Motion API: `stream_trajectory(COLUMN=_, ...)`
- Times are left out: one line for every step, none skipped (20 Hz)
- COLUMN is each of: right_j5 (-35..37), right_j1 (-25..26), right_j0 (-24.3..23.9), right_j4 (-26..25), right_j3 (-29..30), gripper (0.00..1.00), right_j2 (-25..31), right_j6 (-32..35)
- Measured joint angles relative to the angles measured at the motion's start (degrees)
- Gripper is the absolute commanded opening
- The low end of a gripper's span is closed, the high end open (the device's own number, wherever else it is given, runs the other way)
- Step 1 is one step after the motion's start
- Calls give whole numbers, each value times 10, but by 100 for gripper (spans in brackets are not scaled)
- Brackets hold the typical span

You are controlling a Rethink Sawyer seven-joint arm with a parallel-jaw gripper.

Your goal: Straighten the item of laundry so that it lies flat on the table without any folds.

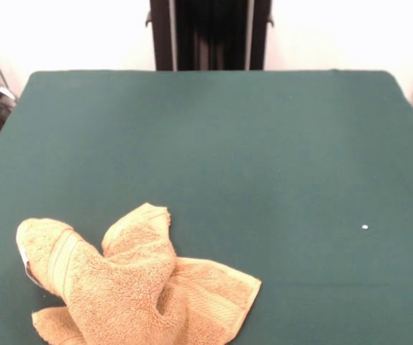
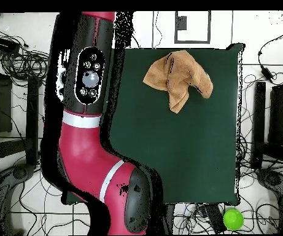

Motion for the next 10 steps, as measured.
stream_trajectory(right_j5=0, right_j1=2, right_j0=0, right_j4=-4, right_j3=0, gripper=100, right_j2=3, right_j6=0)
stream_trajectory(right_j5=0, right_j1=4, right_j0=-1, right_j4=-7, right_j3=0, gripper=100, right_j2=5, right_j6=0)
stream_trajectory(right_j5=0, right_j1=5, right_j0=-1, right_j4=-10, right_j3=0, gripper=100, right_j2=6, right_j6=0)
stream_trajectory(right_j5=0, right_j1=7, right_j0=-2, right_j4=-14, right_j3=0, gripper=100, right_j2=7, right_j6=0)
stream_trajectory(right_j5=0, right_j1=7, right_j0=-2, right_j4=-13, right_j3=0, gripper=100, right_j2=7, right_j6=0)
stream_trajectory(right_j5=0, right_j1=7, right_j0=-3, right_j4=-13, right_j3=0, gripper=100, right_j2=6, right_j6=0)
stream_trajectory(right_j5=0, right_j1=7, right_j0=-4, right_j4=-12, right_j3=0, gripper=100, right_j2=6, right_j6=0)
stream_trajectory(right_j5=0, right_j1=7, right_j0=-5, right_j4=-7, right_j3=1, gripper=100, right_j2=4, right_j6=0)
stream_trajectory(right_j5=0, right_j1=7, right_j0=-6, right_j4=-3, right_j3=2, gripper=100, right_j2=1, right_j6=0)
stream_trajectory(right_j5=0, right_j1=7, right_j0=-9, right_j4=8, right_j3=5, gripper=100, right_j2=-6, right_j6=0)
